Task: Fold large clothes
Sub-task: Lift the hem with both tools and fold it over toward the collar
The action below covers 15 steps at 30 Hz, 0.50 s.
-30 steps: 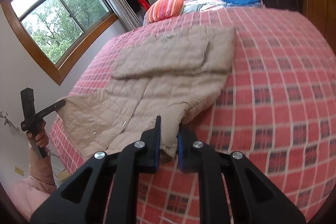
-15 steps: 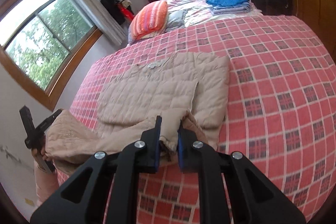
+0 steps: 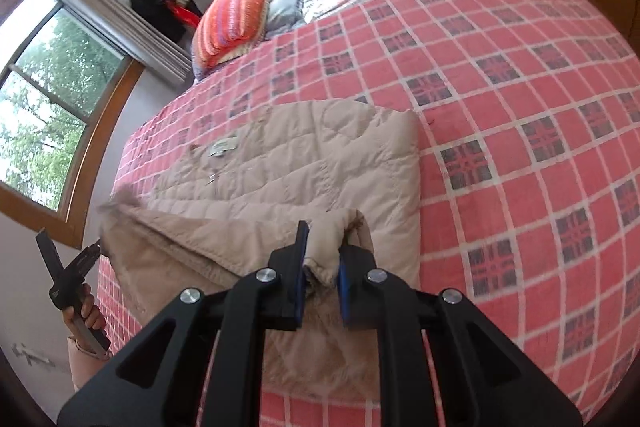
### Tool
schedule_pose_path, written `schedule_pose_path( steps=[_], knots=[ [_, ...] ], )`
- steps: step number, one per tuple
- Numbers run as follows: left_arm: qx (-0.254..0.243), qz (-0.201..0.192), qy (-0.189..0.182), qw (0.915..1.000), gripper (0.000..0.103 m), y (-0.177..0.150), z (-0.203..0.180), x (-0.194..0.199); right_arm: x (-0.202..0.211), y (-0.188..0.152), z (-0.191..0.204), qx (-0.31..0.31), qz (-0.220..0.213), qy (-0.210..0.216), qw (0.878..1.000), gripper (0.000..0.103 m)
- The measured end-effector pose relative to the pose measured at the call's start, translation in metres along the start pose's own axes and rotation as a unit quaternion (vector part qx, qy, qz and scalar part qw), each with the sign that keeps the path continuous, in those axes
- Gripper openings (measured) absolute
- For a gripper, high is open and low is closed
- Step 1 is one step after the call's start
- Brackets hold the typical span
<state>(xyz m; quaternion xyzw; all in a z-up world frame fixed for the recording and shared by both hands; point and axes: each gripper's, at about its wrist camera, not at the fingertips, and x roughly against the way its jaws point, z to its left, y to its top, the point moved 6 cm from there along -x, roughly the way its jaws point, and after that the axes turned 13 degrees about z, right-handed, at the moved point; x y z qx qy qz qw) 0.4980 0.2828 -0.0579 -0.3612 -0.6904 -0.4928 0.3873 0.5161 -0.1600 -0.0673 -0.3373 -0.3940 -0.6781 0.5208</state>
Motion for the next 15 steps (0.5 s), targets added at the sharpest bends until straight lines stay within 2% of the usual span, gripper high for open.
schedule_pose_path(
  steps=[4,8,12,15],
  knots=[
    [0.030,0.027,-0.002,0.9992,0.011,0.010,0.009,-0.033,-0.025,0.015,-0.010,-0.015,0.014,-0.002,1.000,0.012],
    [0.035,0.039,0.003,0.9986,0.011,0.012,0.013,-0.051,-0.042,0.024,-0.017,-0.026,0.026,-0.001,0.999,0.013],
    [0.036,0.054,-0.001,0.9979,0.014,0.014,0.014,-0.057,-0.050,0.026,-0.023,-0.034,0.037,0.003,0.999,0.018],
    [0.034,0.064,-0.024,0.9971,0.018,0.015,0.016,-0.047,-0.039,0.021,-0.023,-0.034,0.035,0.022,0.999,0.029]
  ],
)
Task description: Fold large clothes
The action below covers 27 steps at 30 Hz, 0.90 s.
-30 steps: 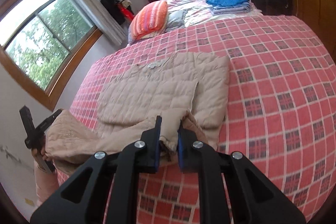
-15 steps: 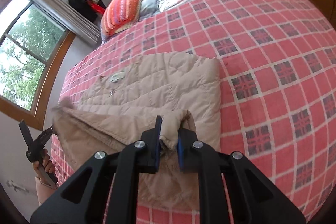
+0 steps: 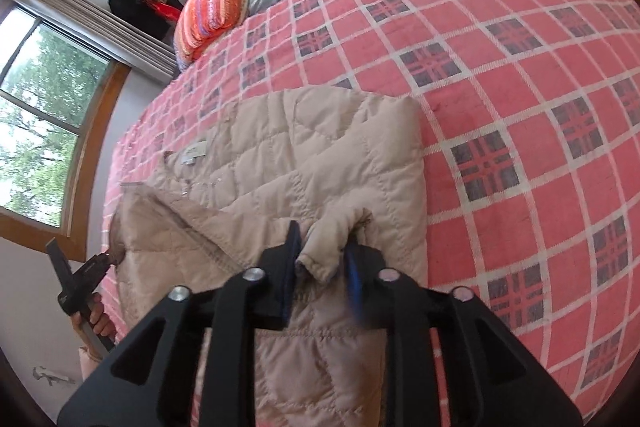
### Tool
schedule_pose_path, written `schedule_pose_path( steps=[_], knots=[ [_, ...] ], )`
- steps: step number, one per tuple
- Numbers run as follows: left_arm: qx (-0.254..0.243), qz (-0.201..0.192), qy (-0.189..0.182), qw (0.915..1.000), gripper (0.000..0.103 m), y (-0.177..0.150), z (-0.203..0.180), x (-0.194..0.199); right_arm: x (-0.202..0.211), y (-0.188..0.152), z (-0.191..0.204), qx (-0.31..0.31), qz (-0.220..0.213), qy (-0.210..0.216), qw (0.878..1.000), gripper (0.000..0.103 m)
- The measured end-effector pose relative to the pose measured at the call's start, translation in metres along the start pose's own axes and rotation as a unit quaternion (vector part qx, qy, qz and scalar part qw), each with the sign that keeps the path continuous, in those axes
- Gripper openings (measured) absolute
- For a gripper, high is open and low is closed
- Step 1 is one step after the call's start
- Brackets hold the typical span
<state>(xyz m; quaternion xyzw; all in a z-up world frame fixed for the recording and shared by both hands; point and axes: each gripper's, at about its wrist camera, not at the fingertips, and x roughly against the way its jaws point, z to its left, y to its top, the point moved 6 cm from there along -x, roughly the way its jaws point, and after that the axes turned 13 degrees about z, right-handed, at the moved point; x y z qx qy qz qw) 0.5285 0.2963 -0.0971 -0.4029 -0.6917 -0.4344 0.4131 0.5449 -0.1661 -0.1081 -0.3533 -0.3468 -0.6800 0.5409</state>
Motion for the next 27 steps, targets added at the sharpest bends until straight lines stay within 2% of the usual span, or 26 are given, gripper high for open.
schedule_pose_path(
  steps=[1,2,3,5,9,12,15,19,21,22,24,25,26,27],
  knots=[
    [0.000,0.004,-0.013,0.9999,0.023,0.000,0.001,0.005,0.007,-0.004,0.000,0.000,-0.003,0.011,1.000,0.041],
    [0.003,0.007,-0.029,0.9995,0.029,-0.002,0.003,0.011,0.014,-0.006,-0.002,-0.002,-0.009,0.010,1.000,0.068],
    [0.007,0.008,-0.039,0.9992,0.032,-0.003,0.005,0.015,0.026,-0.009,-0.004,-0.003,-0.026,-0.003,1.000,0.078],
    [0.018,-0.011,-0.047,0.9987,0.048,-0.007,0.016,0.034,0.042,-0.015,-0.004,0.011,-0.041,-0.014,0.999,0.078],
    [0.000,-0.033,-0.042,0.9986,0.051,-0.020,0.029,0.055,0.061,-0.033,-0.003,0.030,-0.055,-0.011,0.998,0.078],
    [-0.017,-0.034,-0.021,0.9990,0.059,-0.032,0.035,0.049,0.048,-0.039,0.001,0.044,-0.043,-0.027,0.998,0.078],
    [-0.030,-0.021,0.006,0.9993,0.059,-0.038,0.037,0.030,0.023,-0.037,0.003,0.045,-0.024,-0.043,0.998,0.073],
    [-0.029,-0.011,0.002,0.9995,0.059,-0.038,0.034,0.014,-0.003,-0.027,0.007,0.046,-0.010,-0.049,0.998,0.068],
    [-0.034,-0.010,-0.005,0.9994,0.059,-0.033,0.025,0.008,-0.018,-0.022,0.009,0.045,-0.002,-0.054,0.998,0.058],
    [-0.037,-0.010,-0.002,0.9992,0.059,-0.032,0.020,0.006,-0.022,-0.021,0.010,0.044,0.000,-0.057,0.997,0.048],
    [-0.042,-0.014,0.012,0.9989,0.058,-0.029,0.012,0.001,-0.029,-0.020,0.011,0.049,0.000,-0.078,0.996,0.036],
    [-0.043,-0.016,0.016,0.9988,0.053,-0.030,0.009,0.001,-0.029,-0.021,0.012,0.053,-0.003,-0.083,0.995,0.025],
    [-0.047,-0.018,0.019,0.9986,0.036,-0.032,0.005,0.000,-0.028,-0.023,0.013,0.057,-0.005,-0.083,0.995,0.018],
    [-0.053,-0.017,0.022,0.9982,0.030,-0.034,0.000,0.000,-0.024,-0.026,0.014,0.060,-0.010,-0.080,0.995,0.016]
  ],
)
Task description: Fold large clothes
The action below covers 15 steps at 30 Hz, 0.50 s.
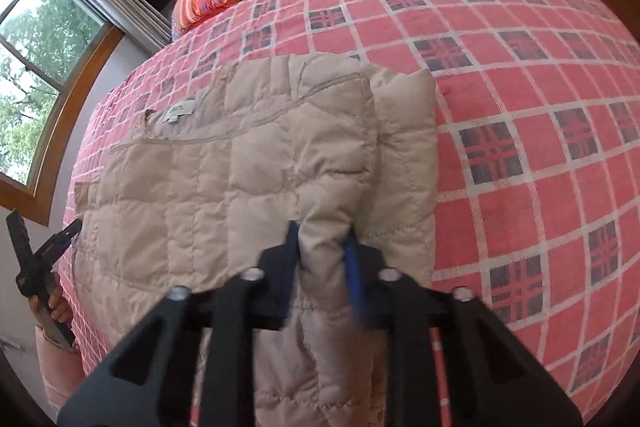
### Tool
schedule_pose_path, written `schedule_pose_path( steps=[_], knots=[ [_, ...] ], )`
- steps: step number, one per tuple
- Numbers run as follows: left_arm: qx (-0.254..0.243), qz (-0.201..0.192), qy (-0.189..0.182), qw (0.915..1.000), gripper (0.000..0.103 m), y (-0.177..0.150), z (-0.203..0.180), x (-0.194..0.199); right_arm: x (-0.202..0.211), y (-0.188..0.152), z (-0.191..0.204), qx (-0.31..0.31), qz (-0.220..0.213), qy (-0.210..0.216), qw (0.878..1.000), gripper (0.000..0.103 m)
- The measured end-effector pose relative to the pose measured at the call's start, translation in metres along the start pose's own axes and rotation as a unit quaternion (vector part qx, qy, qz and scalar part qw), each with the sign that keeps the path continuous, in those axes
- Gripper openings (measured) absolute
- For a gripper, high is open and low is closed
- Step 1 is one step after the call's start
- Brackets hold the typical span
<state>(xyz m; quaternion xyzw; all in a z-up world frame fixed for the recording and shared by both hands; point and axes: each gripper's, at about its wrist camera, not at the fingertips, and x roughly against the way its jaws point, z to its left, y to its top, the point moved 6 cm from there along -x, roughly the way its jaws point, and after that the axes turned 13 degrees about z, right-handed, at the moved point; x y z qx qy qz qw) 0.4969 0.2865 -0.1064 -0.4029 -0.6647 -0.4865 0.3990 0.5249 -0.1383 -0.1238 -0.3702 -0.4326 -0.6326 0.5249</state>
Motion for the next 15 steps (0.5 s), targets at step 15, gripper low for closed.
schedule_pose_path(
  steps=[15],
  knots=[
    [-0.046,-0.136,-0.012,0.9895,0.008,-0.027,-0.030,0.096,0.085,-0.034,0.026,0.047,-0.067,0.022,0.996,0.008]
  ],
)
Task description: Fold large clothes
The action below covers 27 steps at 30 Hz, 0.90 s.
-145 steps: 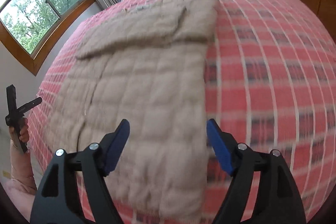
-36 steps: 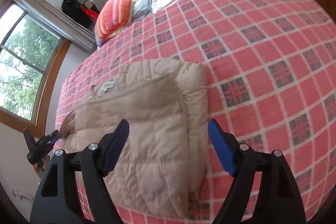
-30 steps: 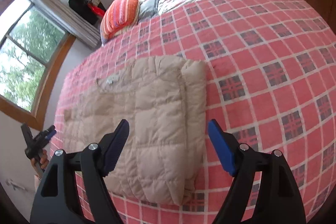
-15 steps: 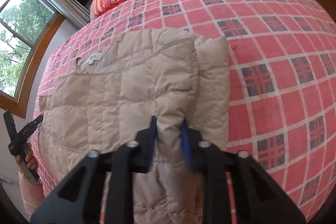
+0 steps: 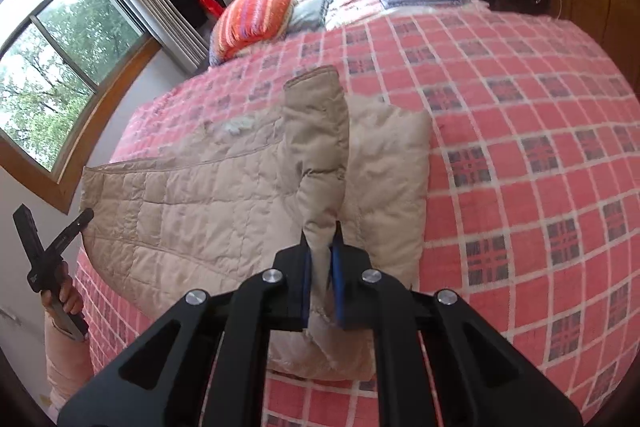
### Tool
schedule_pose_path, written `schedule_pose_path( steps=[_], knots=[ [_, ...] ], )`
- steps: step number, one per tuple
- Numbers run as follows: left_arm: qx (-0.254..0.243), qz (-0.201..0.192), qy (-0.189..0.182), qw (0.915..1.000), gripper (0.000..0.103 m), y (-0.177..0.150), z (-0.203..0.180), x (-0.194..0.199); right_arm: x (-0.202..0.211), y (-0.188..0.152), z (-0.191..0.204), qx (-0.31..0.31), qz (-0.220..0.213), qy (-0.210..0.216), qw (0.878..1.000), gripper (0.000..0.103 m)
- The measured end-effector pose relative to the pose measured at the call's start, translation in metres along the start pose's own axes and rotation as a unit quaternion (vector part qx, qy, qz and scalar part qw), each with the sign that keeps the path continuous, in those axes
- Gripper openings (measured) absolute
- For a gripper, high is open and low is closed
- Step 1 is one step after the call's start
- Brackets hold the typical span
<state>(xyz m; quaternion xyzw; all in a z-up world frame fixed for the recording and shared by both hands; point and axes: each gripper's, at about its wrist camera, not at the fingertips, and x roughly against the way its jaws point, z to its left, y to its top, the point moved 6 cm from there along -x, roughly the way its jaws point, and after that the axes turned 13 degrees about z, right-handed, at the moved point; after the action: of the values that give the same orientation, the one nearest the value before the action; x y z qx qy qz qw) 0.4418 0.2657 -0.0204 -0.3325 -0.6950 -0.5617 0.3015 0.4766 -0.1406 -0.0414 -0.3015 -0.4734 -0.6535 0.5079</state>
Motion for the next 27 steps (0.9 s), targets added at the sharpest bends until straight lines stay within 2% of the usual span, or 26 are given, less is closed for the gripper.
schedule_pose_path(
  steps=[5,9,11,15,18,21,27],
  knots=[
    [0.005,-0.045,0.013,0.9989,0.008,0.037,-0.008,0.010,0.025,0.033,0.006,-0.007,-0.036,0.004,0.999,0.007],
    [0.020,-0.056,0.041,0.9974,0.008,0.068,-0.006,-0.013,0.016,0.067,-0.006,-0.037,-0.041,-0.003,0.998,0.007],
    [0.029,-0.037,0.043,0.9980,0.008,0.077,-0.002,-0.033,0.001,0.081,-0.014,-0.052,-0.035,-0.001,0.998,0.007],
    [0.053,0.031,0.044,0.9972,0.008,0.083,0.013,-0.092,-0.044,0.097,-0.032,-0.078,-0.004,-0.005,0.997,0.007],
    [0.065,0.072,0.051,0.9940,0.008,0.076,0.022,-0.128,-0.075,0.099,-0.044,-0.092,0.018,-0.026,0.995,0.007],
    [0.070,0.094,0.063,0.9911,0.009,0.068,0.029,-0.152,-0.096,0.095,-0.055,-0.106,0.034,-0.031,0.993,0.008],
    [0.051,0.105,0.089,0.9892,0.013,0.057,0.024,-0.162,-0.119,0.087,-0.069,-0.125,0.053,-0.024,0.990,0.011]
  ],
)
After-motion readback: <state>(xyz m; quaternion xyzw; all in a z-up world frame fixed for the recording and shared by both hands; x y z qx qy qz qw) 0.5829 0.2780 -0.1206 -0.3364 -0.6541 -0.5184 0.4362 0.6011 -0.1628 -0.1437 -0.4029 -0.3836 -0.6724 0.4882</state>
